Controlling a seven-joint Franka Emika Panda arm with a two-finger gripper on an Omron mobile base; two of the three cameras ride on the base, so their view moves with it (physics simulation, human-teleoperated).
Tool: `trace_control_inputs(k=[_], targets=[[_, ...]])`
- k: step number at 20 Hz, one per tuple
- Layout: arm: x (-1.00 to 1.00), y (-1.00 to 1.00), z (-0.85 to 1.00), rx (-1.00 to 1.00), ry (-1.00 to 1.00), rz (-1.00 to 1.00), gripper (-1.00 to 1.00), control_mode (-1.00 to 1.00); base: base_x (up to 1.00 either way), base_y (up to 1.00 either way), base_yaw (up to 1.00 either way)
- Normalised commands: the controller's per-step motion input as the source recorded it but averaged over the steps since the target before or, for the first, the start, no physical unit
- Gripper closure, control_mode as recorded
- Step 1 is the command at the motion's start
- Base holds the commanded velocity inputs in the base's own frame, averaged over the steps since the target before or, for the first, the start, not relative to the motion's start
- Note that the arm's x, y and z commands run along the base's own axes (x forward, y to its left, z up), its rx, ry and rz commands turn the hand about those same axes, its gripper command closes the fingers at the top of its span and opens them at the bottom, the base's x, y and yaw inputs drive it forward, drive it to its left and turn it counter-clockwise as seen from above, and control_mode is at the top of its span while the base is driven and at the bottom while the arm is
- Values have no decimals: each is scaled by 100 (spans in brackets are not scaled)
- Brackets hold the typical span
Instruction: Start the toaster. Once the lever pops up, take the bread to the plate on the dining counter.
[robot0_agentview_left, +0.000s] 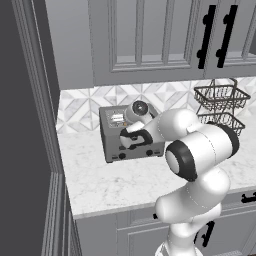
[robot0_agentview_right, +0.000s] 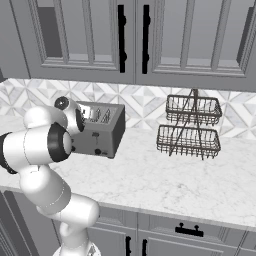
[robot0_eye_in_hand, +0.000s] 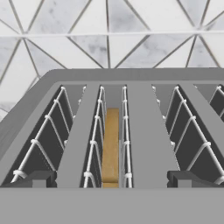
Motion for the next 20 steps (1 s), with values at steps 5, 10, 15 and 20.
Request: trace_control_inputs(k=[5,10,15,20], targets=[[0,0,0,0,0,0,-100,-100,0,0,0],[0,0,0,0,0,0,-100,-100,0,0,0],[0,0,0,0,0,0,-100,-100,0,0,0],[0,0,0,0,0,0,-100,-100,0,0,0]])
